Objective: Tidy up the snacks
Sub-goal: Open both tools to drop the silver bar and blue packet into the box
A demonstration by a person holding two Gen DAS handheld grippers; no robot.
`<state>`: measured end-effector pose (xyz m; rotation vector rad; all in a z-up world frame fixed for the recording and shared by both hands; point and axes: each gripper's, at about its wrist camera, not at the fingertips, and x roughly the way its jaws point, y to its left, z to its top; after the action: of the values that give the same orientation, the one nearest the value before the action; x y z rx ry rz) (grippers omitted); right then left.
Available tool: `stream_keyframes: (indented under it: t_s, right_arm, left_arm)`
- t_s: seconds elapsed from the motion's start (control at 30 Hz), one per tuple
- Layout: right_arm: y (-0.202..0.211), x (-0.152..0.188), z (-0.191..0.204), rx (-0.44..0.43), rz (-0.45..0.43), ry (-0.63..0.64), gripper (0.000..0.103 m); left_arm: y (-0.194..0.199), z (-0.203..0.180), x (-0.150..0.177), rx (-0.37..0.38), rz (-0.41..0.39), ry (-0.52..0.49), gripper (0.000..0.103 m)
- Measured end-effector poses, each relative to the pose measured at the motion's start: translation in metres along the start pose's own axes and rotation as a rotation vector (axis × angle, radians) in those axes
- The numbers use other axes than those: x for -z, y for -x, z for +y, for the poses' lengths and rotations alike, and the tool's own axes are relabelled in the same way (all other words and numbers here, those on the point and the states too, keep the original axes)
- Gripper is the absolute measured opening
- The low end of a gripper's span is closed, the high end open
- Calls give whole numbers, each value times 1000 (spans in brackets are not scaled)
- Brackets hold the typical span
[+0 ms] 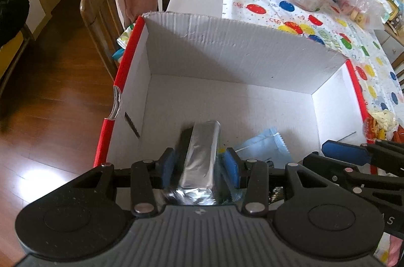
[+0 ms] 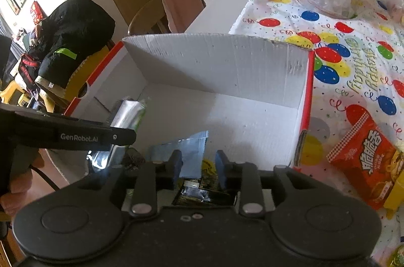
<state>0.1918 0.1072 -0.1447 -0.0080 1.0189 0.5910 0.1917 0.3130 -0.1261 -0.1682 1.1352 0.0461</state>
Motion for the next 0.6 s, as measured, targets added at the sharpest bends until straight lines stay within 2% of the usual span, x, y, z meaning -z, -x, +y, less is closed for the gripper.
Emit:
stream_keyframes:
  t_s: [0.2,0.37,0.43,0.57,0.6]
  right_arm:
    - [15,-1,3,-1,-32,13,40]
    - [34,0,4,-17,-68,24,47]
    - [43,1,5,-21,-90,28,55]
    - [61,2,5,-39,-126,34,59]
    - [66,2,5,-39,-140,36,65]
  left_arm:
    - [19,-7,4,24,-42,-8,50]
    - [38,-15,8,47,-84,-15,52]
    - [47,-19,11,54,-108,-22,52]
    - [68,-31,19,67,-184,-41,64]
    - [73,-34,20,64,-204,-49,65]
